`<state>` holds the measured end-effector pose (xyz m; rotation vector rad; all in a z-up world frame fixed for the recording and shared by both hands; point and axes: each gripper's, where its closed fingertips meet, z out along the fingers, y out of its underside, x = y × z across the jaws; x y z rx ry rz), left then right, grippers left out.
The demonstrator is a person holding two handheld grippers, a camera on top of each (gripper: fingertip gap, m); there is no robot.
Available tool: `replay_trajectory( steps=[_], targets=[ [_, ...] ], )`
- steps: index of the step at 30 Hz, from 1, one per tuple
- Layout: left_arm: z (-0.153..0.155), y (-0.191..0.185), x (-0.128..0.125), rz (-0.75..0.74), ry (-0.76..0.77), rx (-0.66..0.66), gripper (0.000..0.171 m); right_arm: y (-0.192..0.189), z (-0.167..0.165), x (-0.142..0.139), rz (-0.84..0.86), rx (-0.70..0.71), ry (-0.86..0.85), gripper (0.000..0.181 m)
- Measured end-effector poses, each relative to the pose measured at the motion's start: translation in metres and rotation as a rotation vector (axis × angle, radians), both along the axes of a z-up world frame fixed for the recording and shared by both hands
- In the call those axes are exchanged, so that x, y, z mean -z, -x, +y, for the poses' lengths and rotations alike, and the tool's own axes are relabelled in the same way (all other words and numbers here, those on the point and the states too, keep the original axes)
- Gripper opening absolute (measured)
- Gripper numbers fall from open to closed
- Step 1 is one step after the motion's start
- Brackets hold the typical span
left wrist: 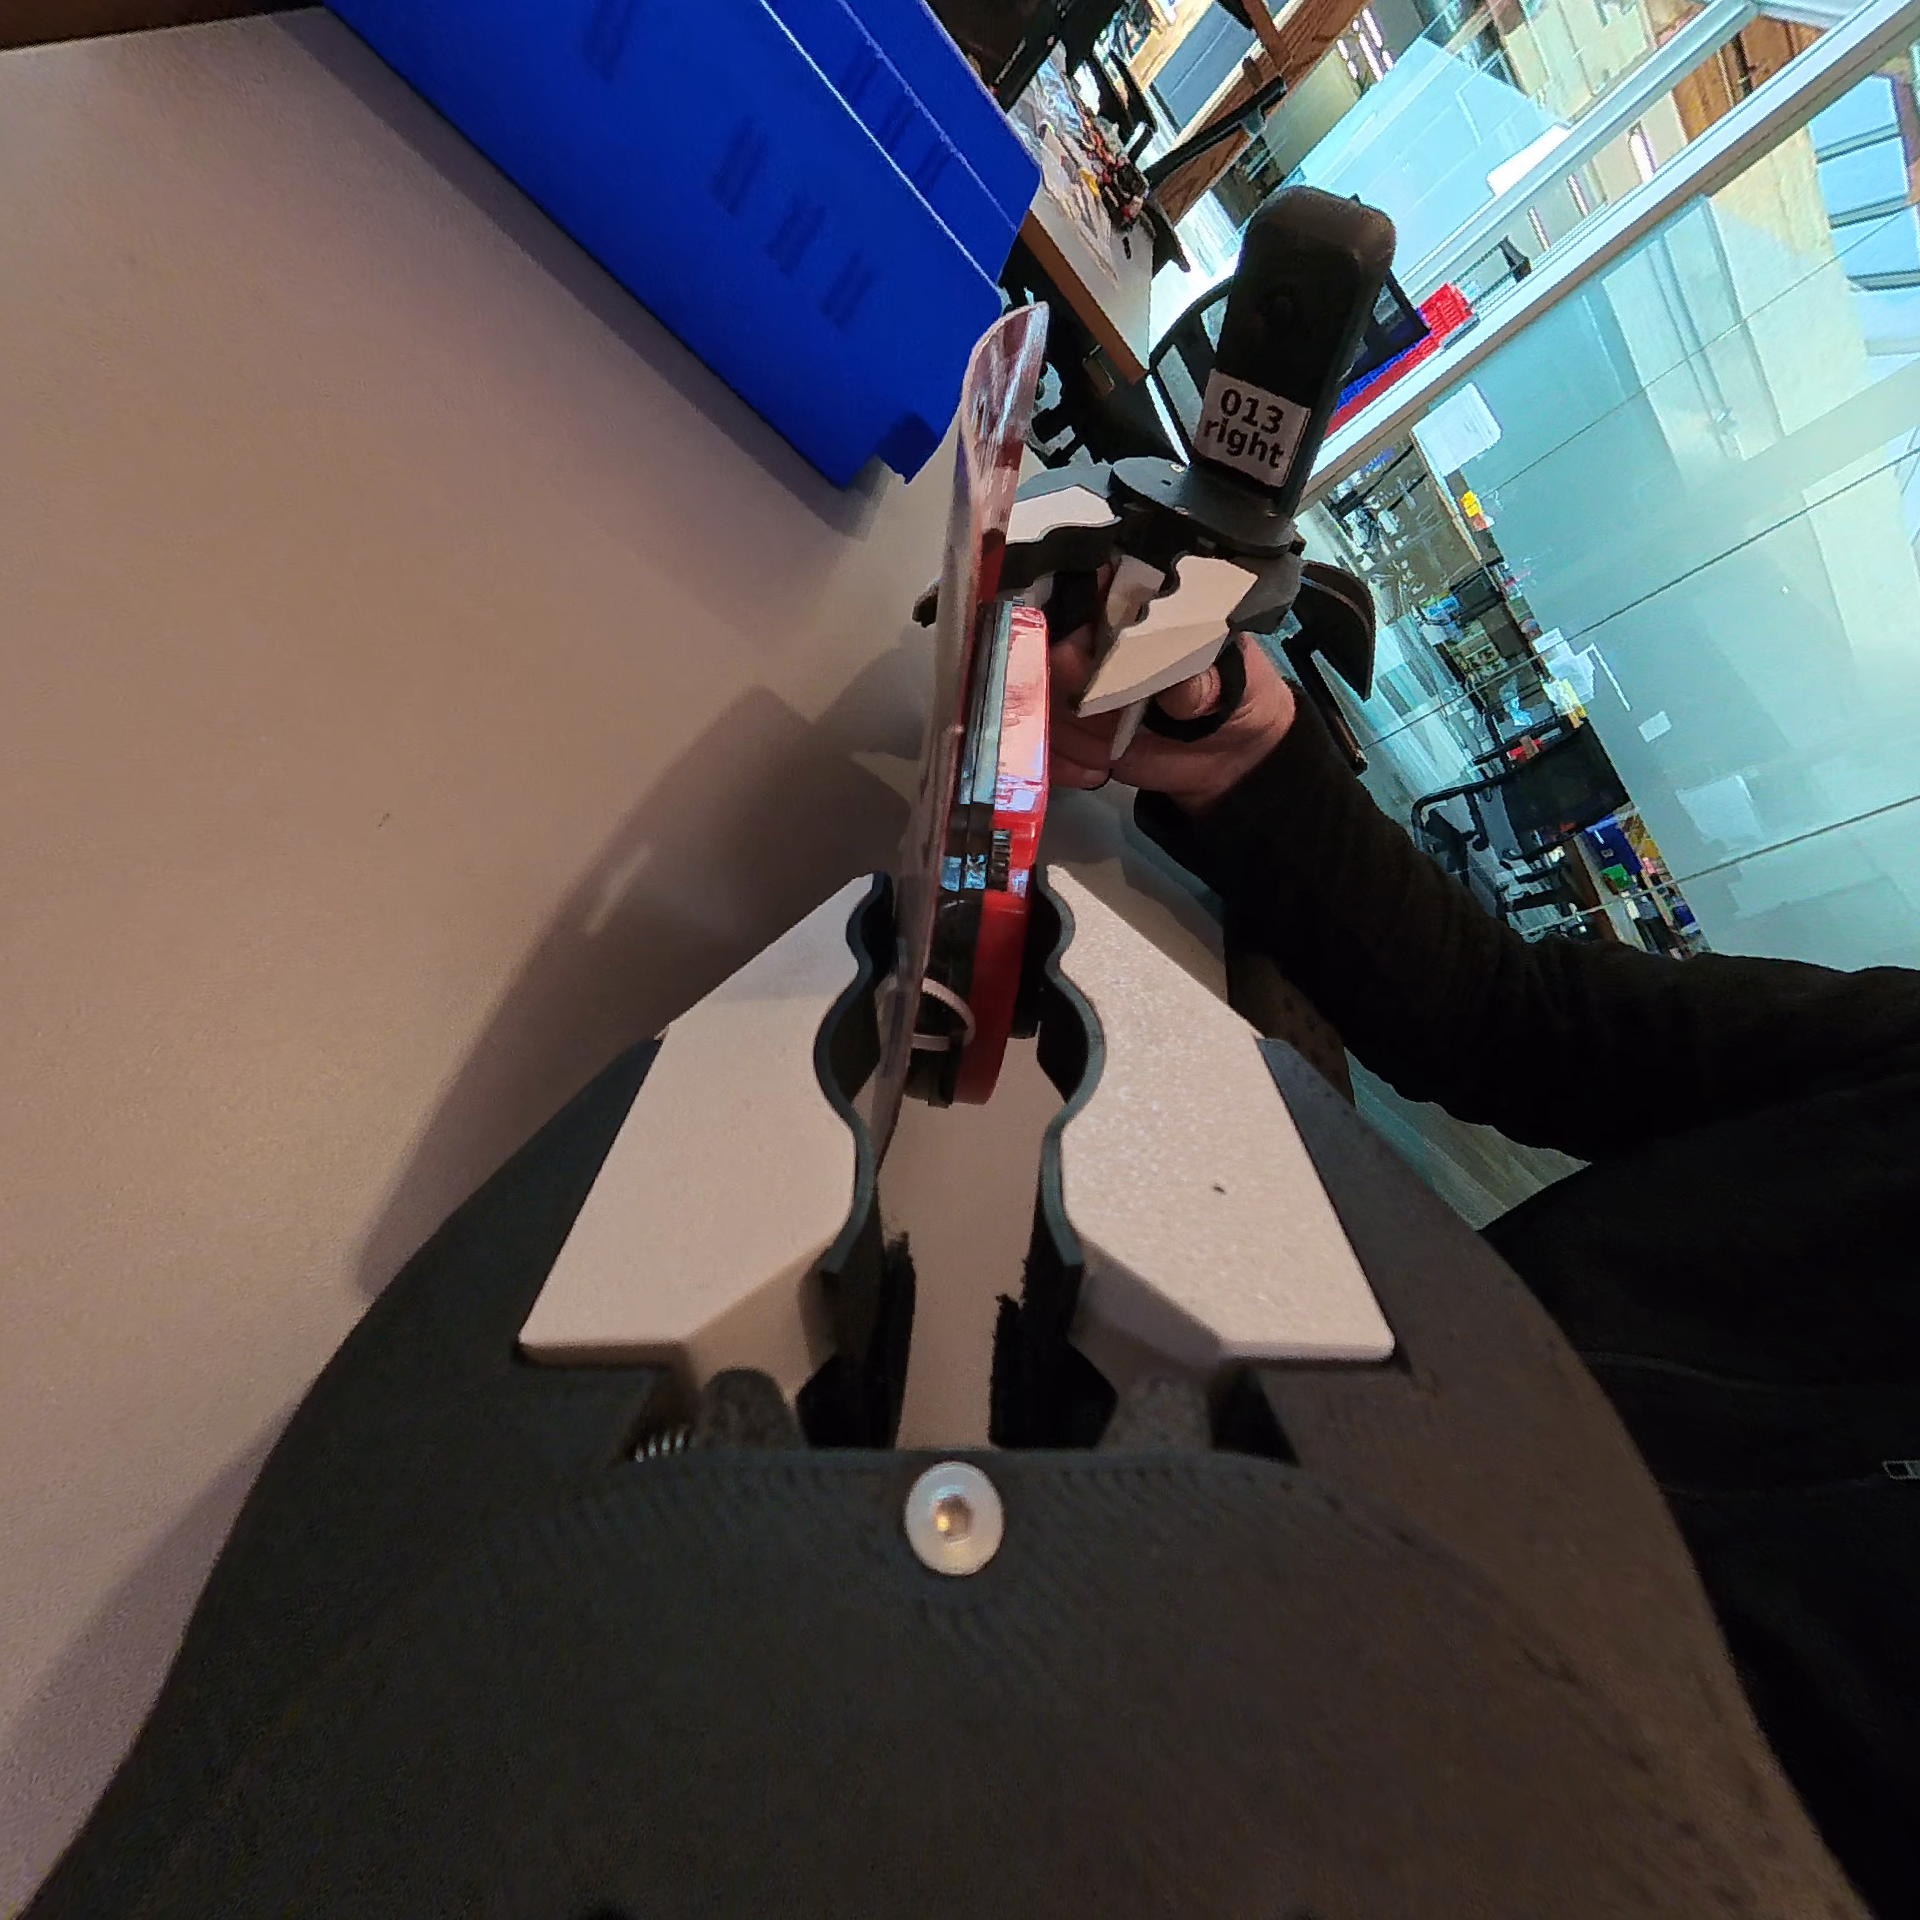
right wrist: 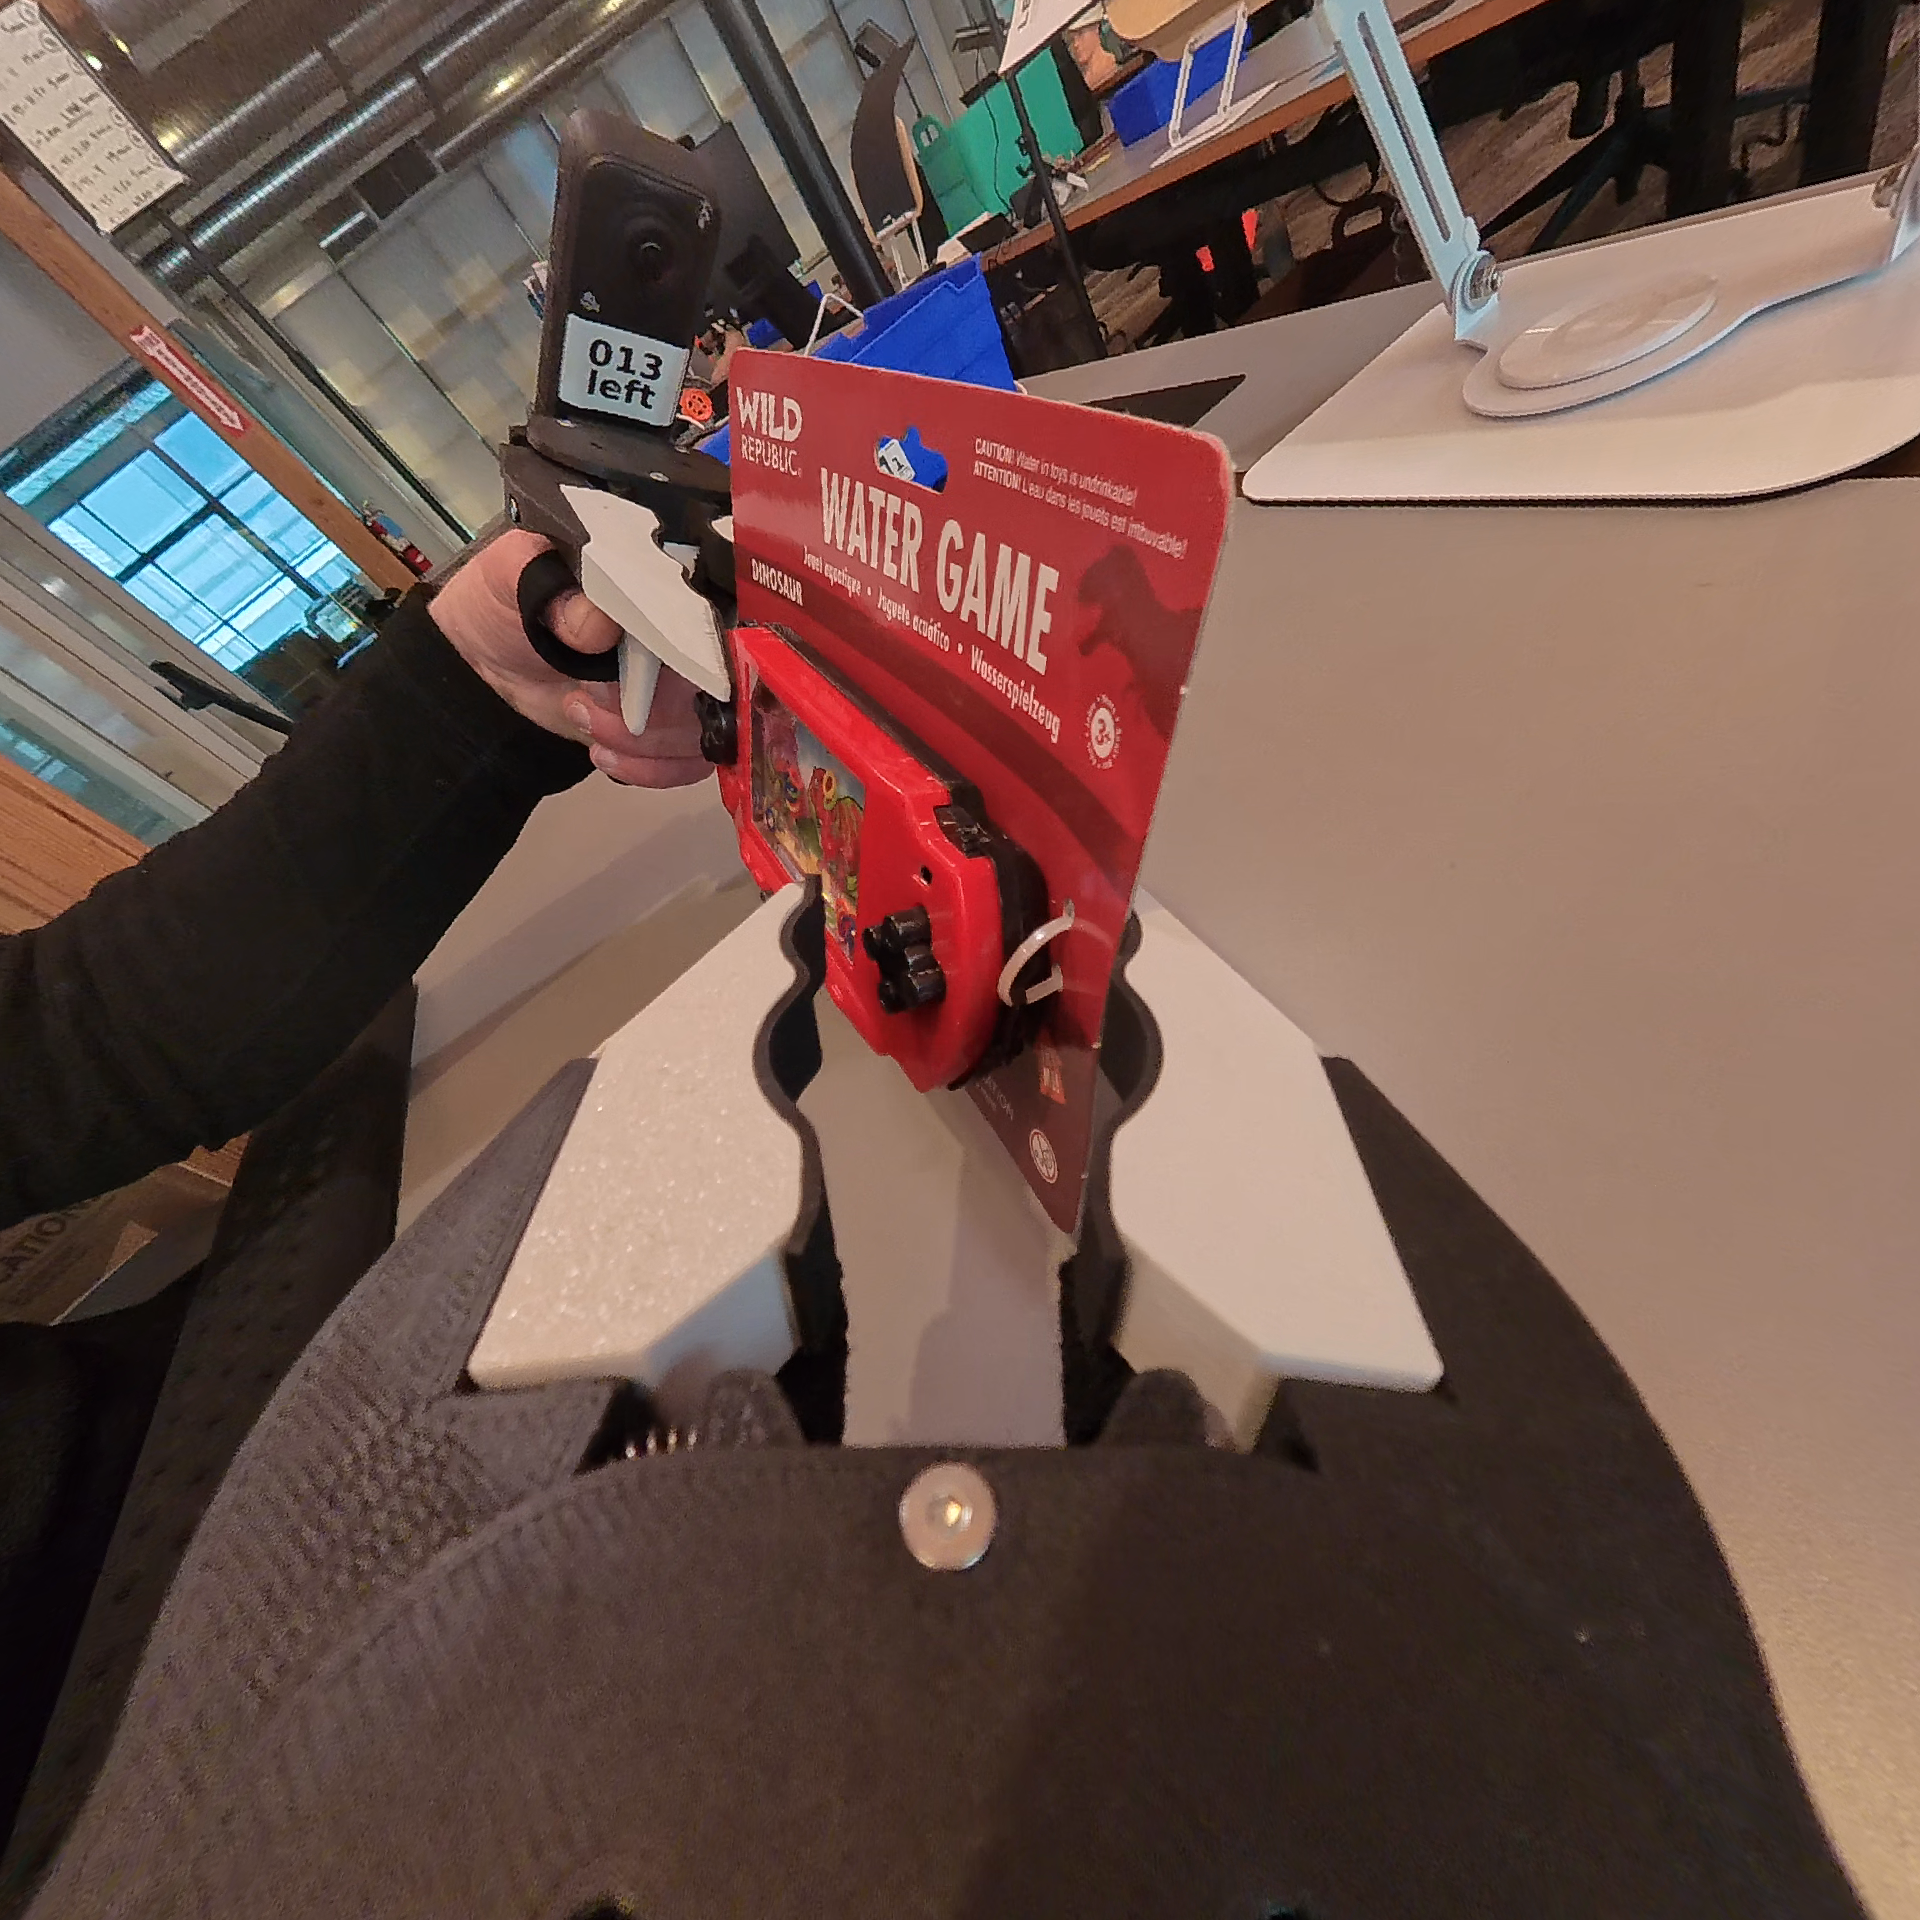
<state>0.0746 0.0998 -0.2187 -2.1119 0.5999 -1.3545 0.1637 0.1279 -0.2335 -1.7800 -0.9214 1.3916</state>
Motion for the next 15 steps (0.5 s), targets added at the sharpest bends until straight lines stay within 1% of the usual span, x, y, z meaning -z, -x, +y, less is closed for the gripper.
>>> replay_trajectory(
  steps=[4,6,8,9,12,15],
  targets=[
    [0.001,0.000,0.000,0.002,-0.003,-0.002,0.024,0.001,-0.001,0.002,-0.012,-0.002,0.002,0.056],
    [0.001,-0.001,-0.002,0.008,-0.046,-0.001,0.023,0.000,0.001,0.004,-0.021,0.005,0.000,0.051],
    [0.000,-0.002,-0.006,0.023,-0.133,0.008,0.023,-0.002,0.001,0.000,-0.008,0.013,-0.016,0.047],
    [-0.002,-0.004,-0.006,0.022,-0.153,0.018,0.023,-0.003,0.003,-0.002,-0.011,0.023,-0.034,0.039],
    [-0.001,-0.004,0.005,0.029,-0.142,0.017,0.024,-0.003,0.005,0.005,-0.058,0.035,-0.065,0.036],
    [-0.002,-0.004,0.012,0.037,-0.167,0.016,0.024,-0.003,0.005,0.008,-0.085,0.038,-0.090,0.037]
  ],
)
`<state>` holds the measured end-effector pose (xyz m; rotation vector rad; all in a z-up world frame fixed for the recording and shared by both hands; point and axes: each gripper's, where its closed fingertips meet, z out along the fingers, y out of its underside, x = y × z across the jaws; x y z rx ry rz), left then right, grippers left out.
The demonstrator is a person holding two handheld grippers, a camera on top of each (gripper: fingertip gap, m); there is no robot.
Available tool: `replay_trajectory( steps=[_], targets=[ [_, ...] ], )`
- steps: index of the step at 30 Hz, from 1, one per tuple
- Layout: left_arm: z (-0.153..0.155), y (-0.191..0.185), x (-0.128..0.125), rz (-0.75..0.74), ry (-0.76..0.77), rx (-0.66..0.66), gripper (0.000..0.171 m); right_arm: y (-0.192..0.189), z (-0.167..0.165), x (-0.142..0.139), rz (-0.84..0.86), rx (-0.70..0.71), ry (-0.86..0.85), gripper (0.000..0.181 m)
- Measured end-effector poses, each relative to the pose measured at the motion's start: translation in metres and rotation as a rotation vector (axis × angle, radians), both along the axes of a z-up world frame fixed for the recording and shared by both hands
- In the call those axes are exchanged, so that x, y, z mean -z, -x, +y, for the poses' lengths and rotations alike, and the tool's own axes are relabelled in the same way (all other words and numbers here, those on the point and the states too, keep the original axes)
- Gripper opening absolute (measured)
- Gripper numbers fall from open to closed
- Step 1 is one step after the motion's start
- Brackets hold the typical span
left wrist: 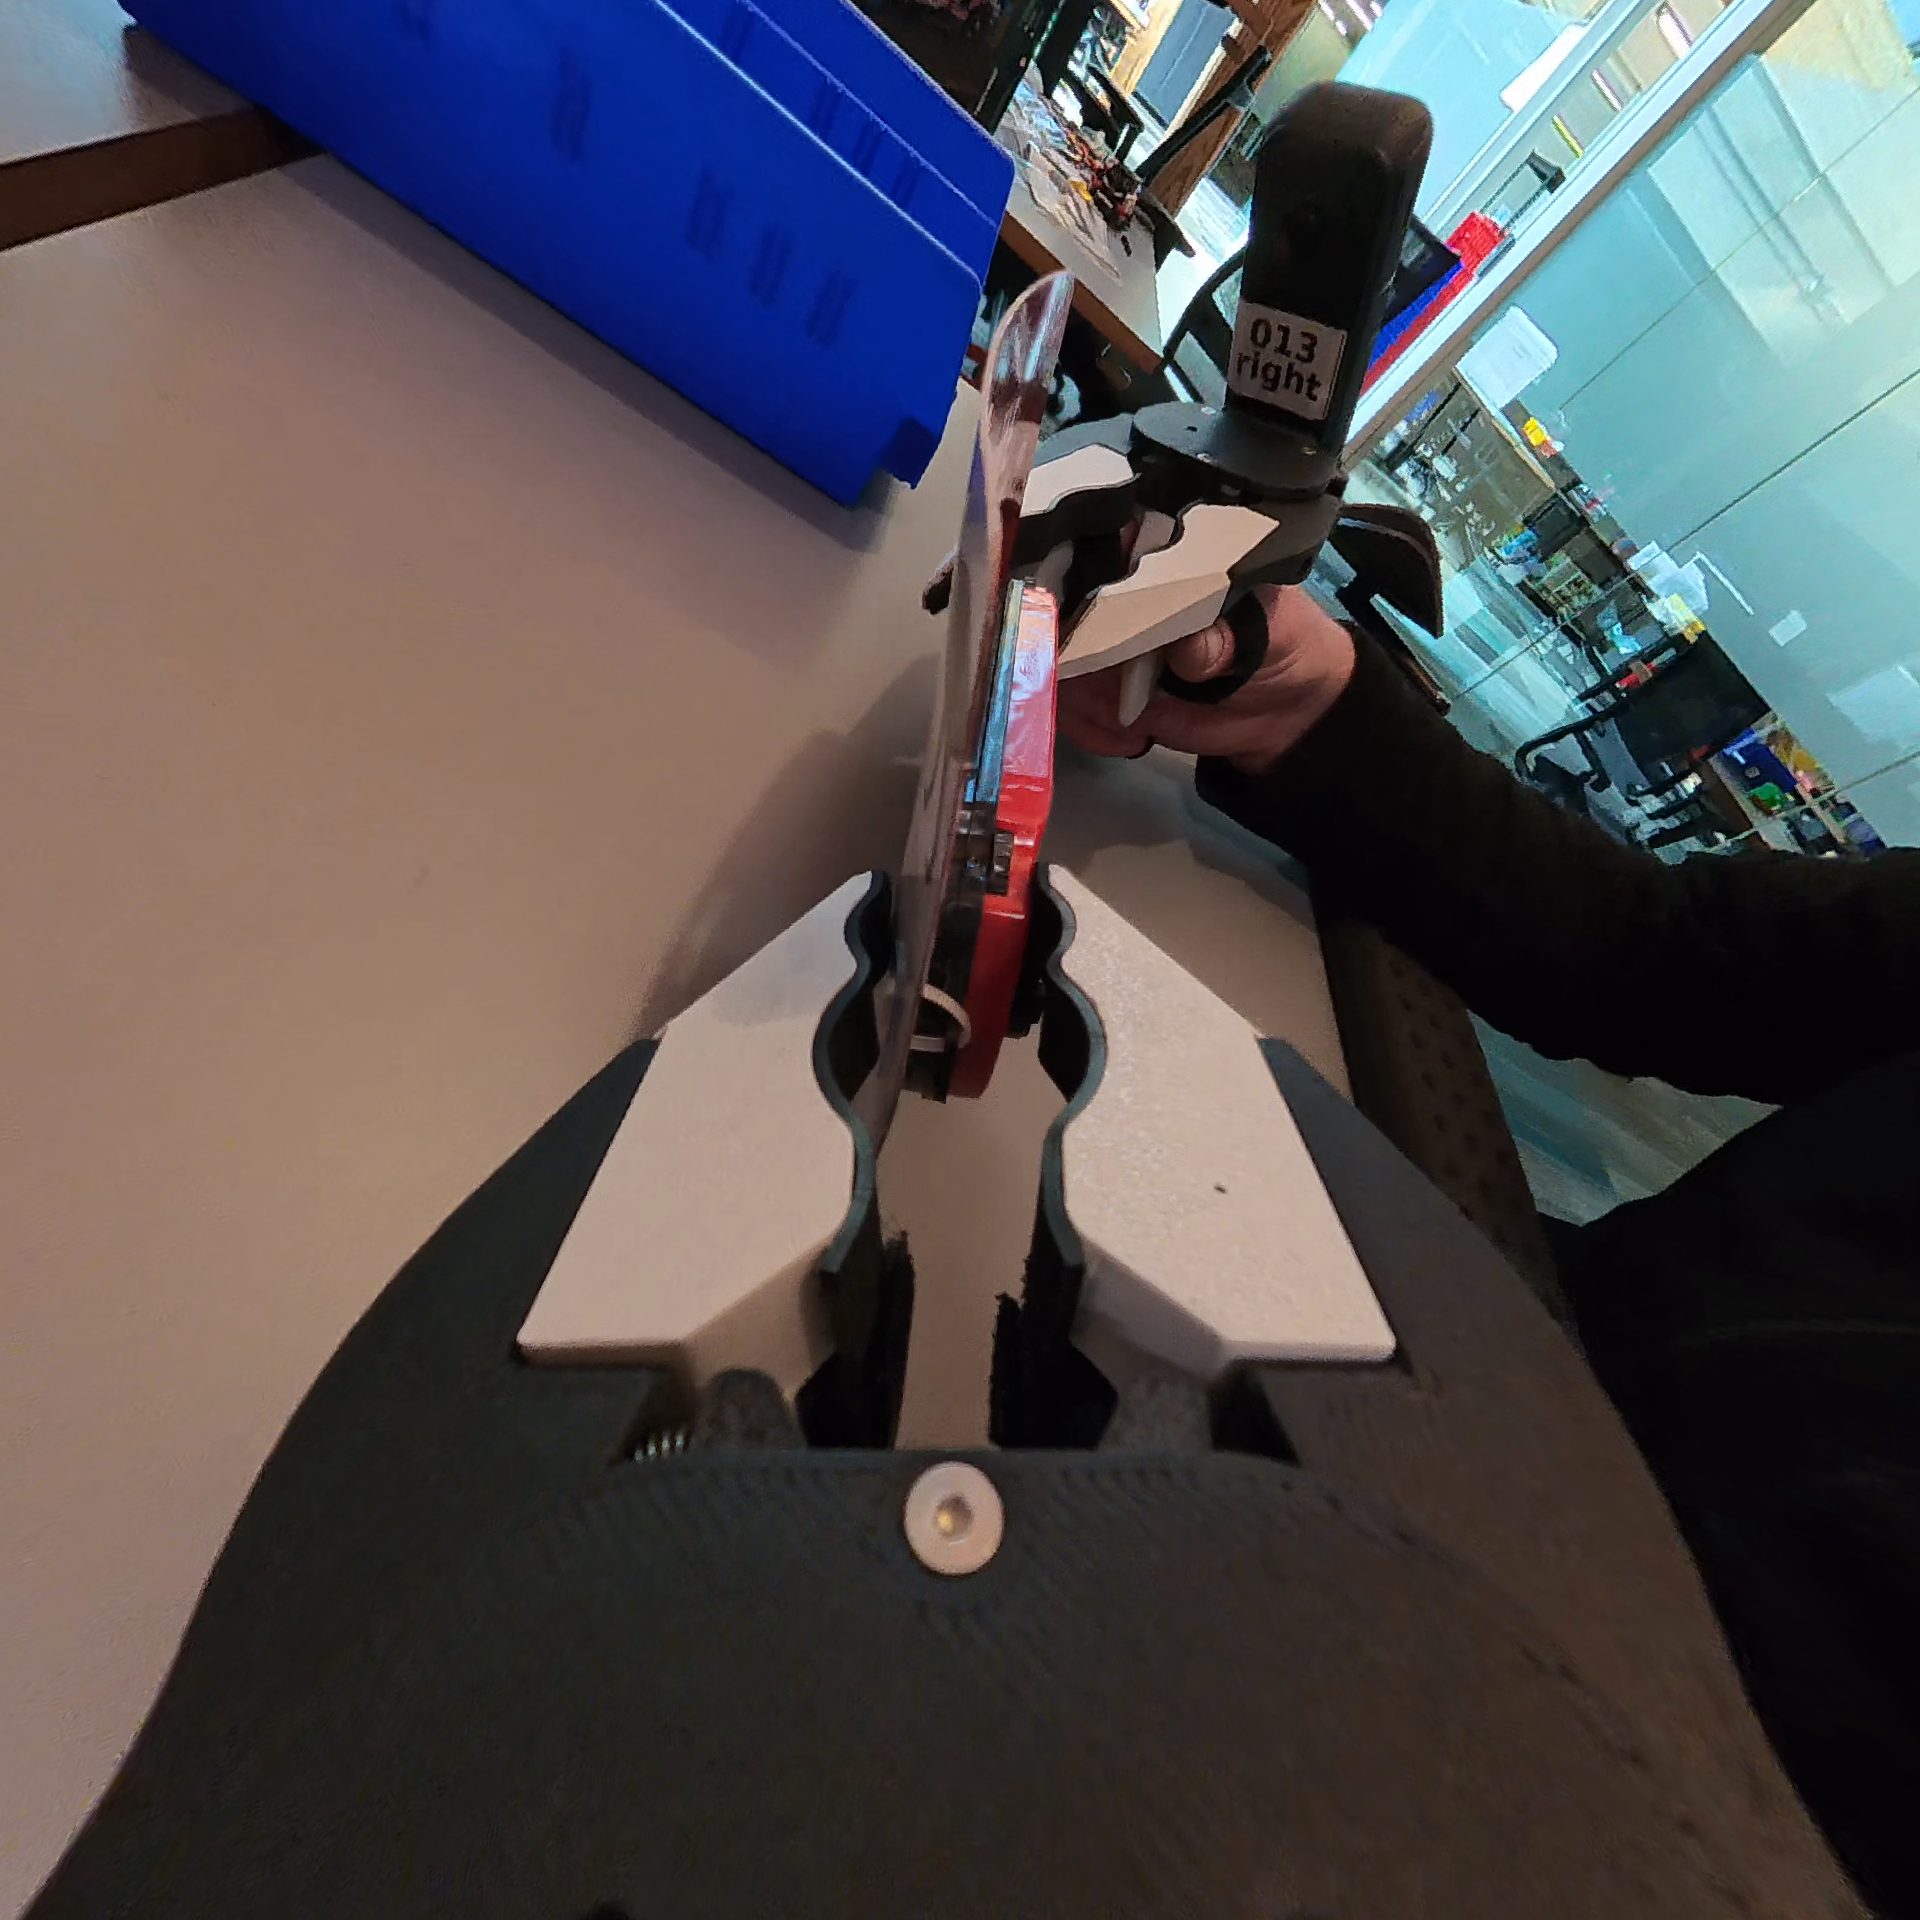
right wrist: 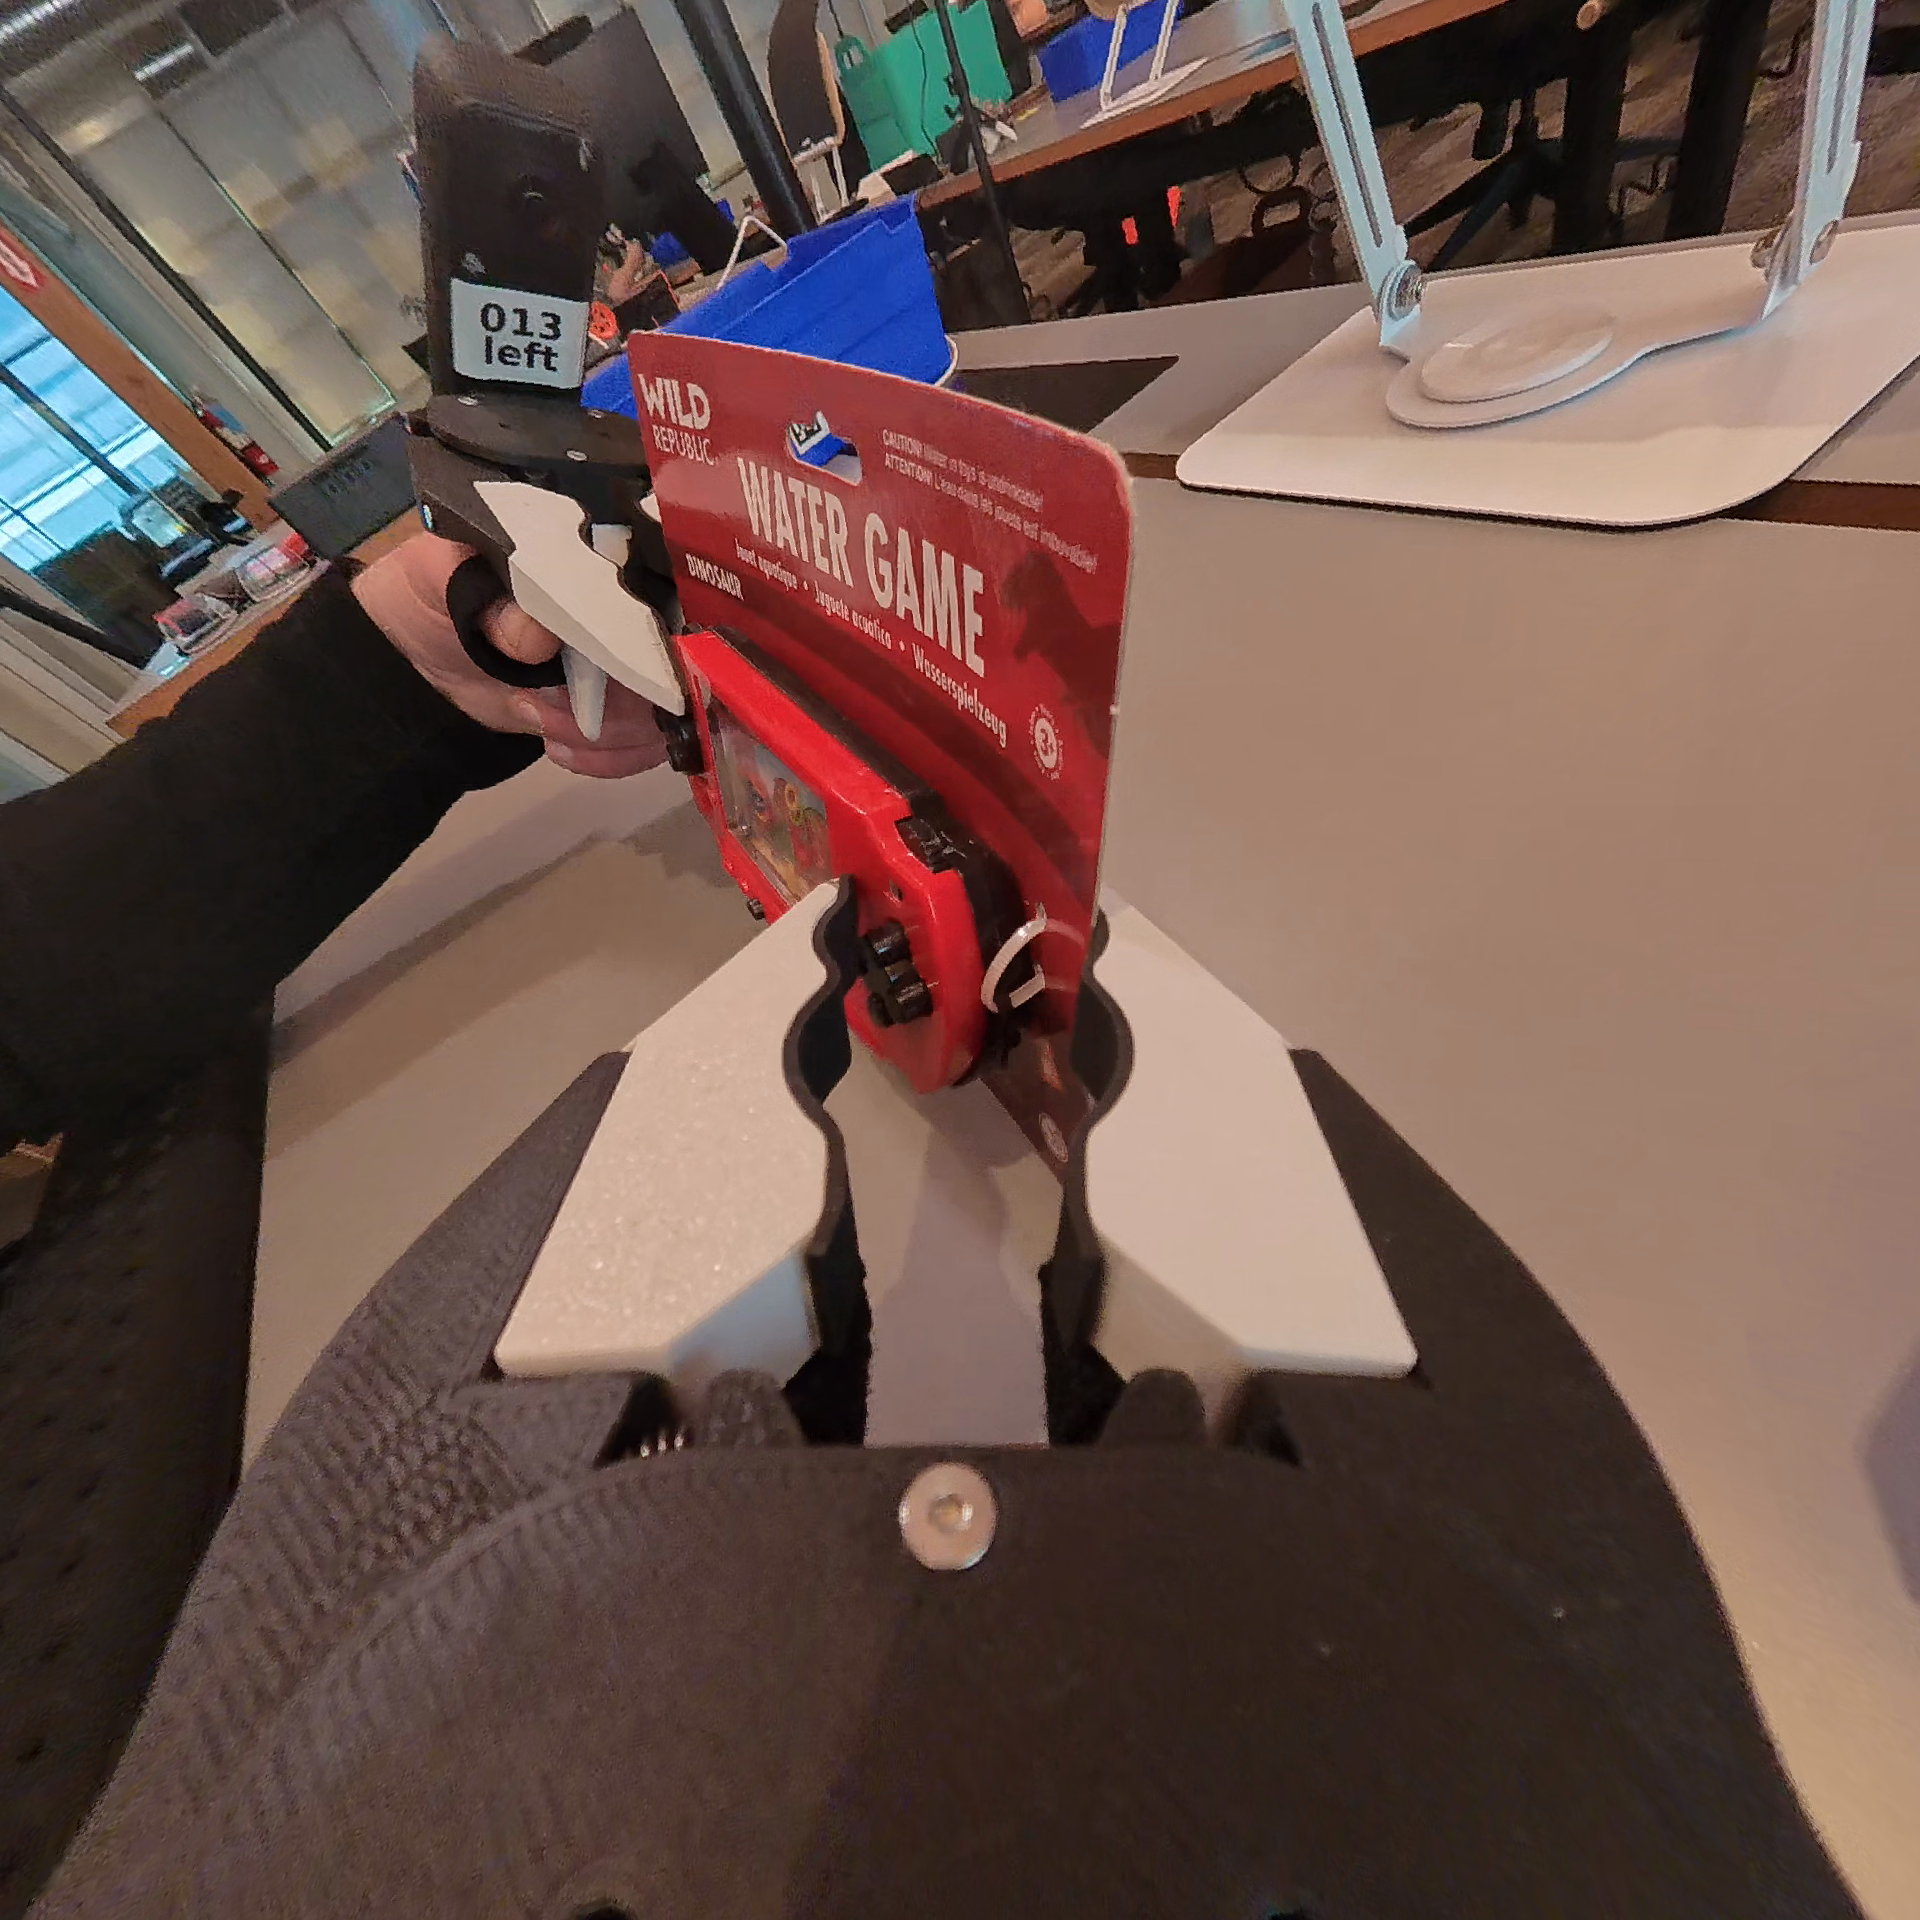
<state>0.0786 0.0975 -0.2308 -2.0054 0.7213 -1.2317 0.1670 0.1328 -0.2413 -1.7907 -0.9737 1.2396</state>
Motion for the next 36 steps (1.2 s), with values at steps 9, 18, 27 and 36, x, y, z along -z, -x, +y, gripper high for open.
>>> replay_trajectory(
  steps=[9,18,27,36],
  targets=[
    [-0.001,0.000,0.010,0.030,-0.008,0.013,0.025,0.002,0.001,0.005,-0.049,0.011,-0.036,0.046],
    [-0.002,-0.005,0.008,0.076,-0.009,0.026,0.024,0.000,0.001,0.007,-0.050,0.014,-0.017,0.046],
    [0.000,-0.006,0.007,0.062,0.042,0.014,0.025,-0.002,0.001,0.008,-0.056,0.010,-0.012,0.045],
    [0.002,-0.004,0.006,0.069,0.053,0.003,0.025,-0.003,-0.003,0.007,-0.037,-0.025,0.009,0.033]
  ],
)
